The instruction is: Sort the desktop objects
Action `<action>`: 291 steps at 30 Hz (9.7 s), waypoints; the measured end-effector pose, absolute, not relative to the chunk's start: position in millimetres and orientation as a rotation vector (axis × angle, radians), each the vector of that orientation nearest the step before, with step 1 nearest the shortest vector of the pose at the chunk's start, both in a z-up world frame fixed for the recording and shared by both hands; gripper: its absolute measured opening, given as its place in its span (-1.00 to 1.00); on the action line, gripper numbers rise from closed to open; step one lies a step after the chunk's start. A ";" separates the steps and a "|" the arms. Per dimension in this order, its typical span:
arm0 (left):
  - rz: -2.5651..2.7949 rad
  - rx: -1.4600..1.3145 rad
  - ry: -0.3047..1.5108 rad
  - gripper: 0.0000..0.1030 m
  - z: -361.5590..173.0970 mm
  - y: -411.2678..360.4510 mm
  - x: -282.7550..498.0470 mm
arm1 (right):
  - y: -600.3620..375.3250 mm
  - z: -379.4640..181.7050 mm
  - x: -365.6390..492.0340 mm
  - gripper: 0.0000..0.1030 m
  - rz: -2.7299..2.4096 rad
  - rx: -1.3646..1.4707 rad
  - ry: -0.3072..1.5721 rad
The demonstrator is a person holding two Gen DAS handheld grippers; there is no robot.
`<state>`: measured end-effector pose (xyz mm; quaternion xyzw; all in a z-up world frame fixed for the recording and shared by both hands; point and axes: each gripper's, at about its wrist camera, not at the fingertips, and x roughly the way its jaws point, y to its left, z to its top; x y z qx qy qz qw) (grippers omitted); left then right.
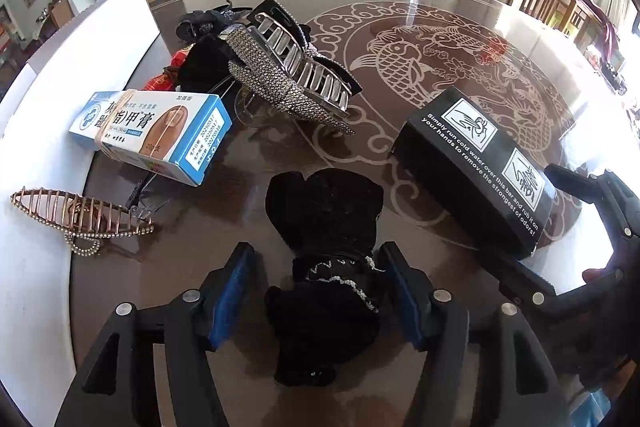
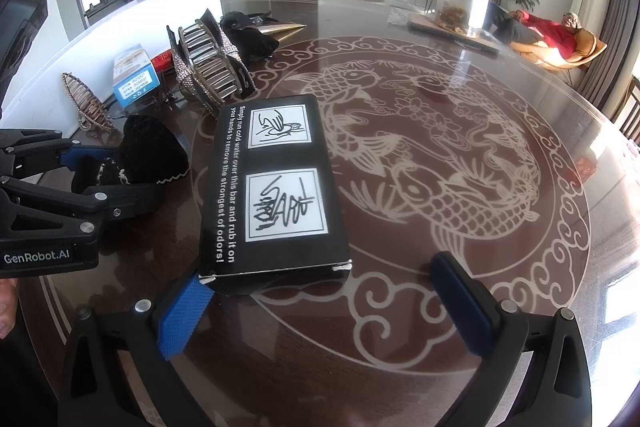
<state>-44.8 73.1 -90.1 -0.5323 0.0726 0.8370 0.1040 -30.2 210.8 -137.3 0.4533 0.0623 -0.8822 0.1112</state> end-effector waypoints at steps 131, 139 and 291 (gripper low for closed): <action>2.526 -1.590 0.163 1.00 -105.1 72.0 -49.3 | 211.3 -137.6 -30.3 1.00 -2.591 1.331 0.184; 2.527 -1.590 0.163 1.00 -105.5 72.1 -49.2 | 211.2 -137.5 -30.2 1.00 -2.591 1.331 0.184; 2.613 -1.551 -0.345 1.00 -91.9 32.5 -31.2 | 214.0 -140.5 -60.8 1.00 -2.539 1.334 0.210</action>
